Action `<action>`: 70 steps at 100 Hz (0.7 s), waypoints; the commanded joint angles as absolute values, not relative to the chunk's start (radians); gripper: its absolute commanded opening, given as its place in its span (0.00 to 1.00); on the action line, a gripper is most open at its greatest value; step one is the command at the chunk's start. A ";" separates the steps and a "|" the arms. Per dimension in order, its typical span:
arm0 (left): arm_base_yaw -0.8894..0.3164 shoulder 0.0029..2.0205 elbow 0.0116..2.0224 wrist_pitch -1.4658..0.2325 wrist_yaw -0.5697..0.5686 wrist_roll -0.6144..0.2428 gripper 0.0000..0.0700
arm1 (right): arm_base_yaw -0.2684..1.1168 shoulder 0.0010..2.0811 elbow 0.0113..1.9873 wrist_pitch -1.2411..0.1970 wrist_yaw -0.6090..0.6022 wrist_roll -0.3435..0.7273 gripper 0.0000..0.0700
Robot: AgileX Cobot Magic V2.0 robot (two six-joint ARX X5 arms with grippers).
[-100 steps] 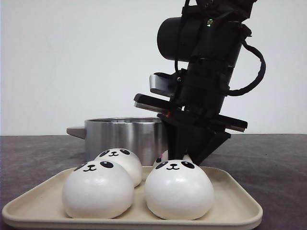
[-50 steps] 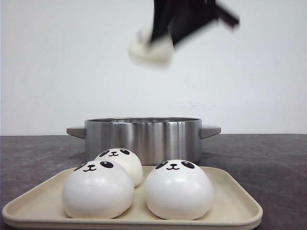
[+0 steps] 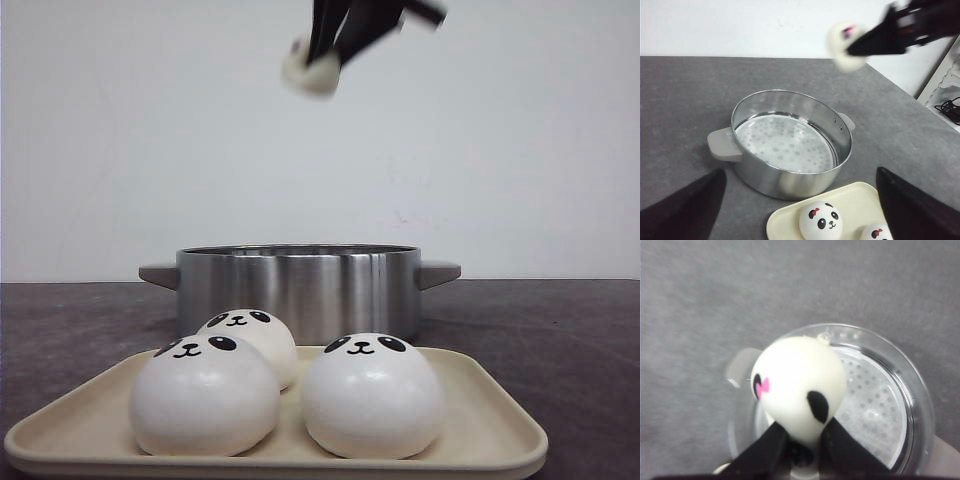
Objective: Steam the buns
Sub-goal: 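Lift the bun with the right gripper and carry it over the pot, then lower the bun onto the steamer insert and open the right gripper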
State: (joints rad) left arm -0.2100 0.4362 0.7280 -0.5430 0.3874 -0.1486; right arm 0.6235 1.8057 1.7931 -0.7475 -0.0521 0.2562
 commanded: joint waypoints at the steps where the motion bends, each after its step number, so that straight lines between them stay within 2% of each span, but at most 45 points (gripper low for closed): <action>1: -0.214 0.437 0.745 -0.535 0.382 -0.141 0.84 | 0.613 1.890 1.818 -0.741 -0.052 0.233 0.00; 28: -0.213 0.437 0.745 -0.571 0.382 -0.142 0.84 | 0.551 2.099 1.818 -0.727 -0.051 0.235 0.00; 47: -0.213 0.437 0.745 -0.592 0.382 -0.142 0.84 | 0.532 2.147 1.818 -0.671 -0.052 0.236 0.00; 63: -0.213 0.437 0.745 -0.592 0.382 -0.141 0.84 | 0.526 2.164 1.818 -0.680 -0.056 0.254 0.01; 67: -0.213 0.437 0.745 -0.592 0.382 -0.141 0.84 | 0.526 2.164 1.818 -0.694 -0.055 0.260 0.03; 70: -0.213 0.437 0.745 -0.592 0.382 -0.141 0.84 | 0.526 2.165 1.818 -0.704 -0.054 0.261 0.09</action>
